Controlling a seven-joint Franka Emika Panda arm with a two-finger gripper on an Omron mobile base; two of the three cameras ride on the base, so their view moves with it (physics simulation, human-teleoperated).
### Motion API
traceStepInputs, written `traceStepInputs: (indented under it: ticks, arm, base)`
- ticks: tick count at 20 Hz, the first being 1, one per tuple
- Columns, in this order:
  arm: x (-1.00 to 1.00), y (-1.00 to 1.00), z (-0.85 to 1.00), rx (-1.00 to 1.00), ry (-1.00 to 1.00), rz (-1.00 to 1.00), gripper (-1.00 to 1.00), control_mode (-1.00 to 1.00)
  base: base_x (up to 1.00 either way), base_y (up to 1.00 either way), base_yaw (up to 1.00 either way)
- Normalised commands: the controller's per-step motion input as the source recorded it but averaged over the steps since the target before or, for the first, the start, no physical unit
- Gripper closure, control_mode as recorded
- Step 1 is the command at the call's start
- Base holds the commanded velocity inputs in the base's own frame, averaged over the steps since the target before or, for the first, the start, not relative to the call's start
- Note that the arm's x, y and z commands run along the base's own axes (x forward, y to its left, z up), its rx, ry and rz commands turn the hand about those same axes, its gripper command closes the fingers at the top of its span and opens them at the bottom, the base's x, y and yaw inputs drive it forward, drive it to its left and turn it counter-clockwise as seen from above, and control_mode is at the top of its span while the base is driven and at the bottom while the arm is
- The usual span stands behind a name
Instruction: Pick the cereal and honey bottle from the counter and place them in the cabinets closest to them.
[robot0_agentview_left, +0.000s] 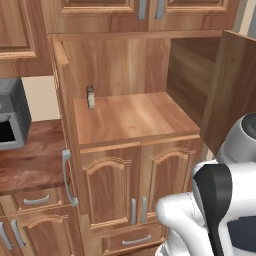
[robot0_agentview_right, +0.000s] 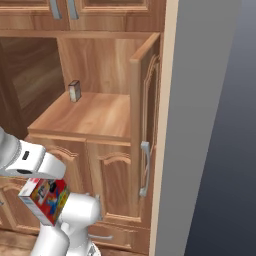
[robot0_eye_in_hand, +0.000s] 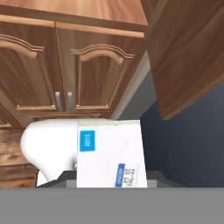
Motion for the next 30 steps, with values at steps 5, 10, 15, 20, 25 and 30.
traceStepInputs:
  ticks: [5, 10, 15, 20, 25, 30]
  arm:
    - [0.0, 0.0, 0.0, 0.0, 0.0, 0.0, 1.0, 1.0]
    - [0.28, -0.13, 0.19, 0.02, 0.0, 0.0, 1.0, -1.0]
    - [0.23, -0.02, 0.27, 0.0, 0.0, 0.0, 1.0, -1.0]
    - [0.11, 0.0, 0.27, 0.0, 0.0, 0.0, 1.0, -1.0]
    - [-0.02, 0.03, 0.05, -0.01, -0.06, 0.0, 1.0, -1.0]
    - [0.06, 0.06, 0.03, 0.0, -0.09, 0.0, 1.0, -1.0]
  base:
    - [0.42, -0.16, 0.0]
    - [0.0, 0.0, 0.0]
    - [0.0, 0.0, 0.0]
    - [0.0, 0.0, 0.0]
    - [0.0, 0.0, 0.0]
    - [0.0, 0.0, 0.0]
